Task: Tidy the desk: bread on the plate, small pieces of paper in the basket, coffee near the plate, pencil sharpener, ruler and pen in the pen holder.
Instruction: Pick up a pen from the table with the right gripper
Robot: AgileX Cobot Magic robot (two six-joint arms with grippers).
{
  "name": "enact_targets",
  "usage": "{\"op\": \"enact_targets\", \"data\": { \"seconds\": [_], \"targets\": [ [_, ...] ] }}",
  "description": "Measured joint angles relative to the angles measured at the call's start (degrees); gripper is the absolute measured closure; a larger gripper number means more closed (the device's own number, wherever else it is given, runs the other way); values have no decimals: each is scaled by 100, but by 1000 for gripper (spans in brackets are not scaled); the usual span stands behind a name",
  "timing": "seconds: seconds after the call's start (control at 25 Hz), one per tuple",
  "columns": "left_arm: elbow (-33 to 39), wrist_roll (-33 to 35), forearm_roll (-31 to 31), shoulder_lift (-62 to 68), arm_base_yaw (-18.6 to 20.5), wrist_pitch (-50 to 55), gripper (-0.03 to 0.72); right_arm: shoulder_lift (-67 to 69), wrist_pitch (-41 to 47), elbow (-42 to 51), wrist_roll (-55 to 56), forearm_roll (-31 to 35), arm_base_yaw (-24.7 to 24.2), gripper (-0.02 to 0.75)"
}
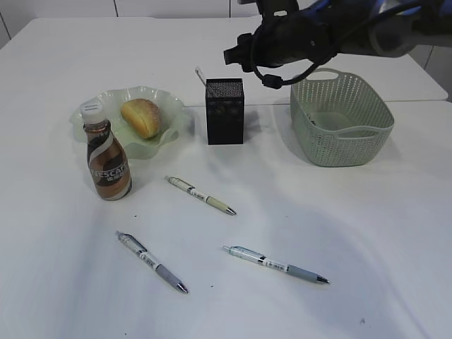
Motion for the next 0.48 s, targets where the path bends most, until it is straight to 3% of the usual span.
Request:
{"op": "enact_targets", "data": {
  "seconds": [0.48],
  "targets": [
    [0, -24, -20, 0, 0, 349, 365, -524, 2200, -130, -157, 124, 240, 299]
  ]
}}
